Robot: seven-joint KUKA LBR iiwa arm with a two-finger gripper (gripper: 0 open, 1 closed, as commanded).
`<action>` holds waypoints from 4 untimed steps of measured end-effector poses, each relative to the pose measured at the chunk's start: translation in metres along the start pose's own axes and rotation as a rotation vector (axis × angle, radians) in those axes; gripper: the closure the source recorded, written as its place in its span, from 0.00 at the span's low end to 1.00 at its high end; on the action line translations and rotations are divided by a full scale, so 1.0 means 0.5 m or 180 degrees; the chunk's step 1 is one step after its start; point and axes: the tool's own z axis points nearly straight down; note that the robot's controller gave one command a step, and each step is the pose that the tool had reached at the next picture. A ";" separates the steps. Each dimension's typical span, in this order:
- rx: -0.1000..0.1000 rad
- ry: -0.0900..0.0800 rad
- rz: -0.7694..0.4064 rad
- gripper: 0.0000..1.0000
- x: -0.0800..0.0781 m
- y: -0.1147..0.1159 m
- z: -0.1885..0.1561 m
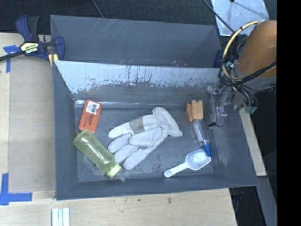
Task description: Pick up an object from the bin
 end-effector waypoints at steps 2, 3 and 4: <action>0.0011 -0.0047 -0.0059 0.00 -0.025 0.056 0.084; 0.0000 -0.0014 -0.0119 0.00 -0.007 0.126 0.172; 0.0005 -0.0015 -0.0051 0.00 -0.008 0.153 0.175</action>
Offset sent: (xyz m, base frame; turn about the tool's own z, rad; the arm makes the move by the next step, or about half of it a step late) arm 0.0150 0.0481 -0.0751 -0.0318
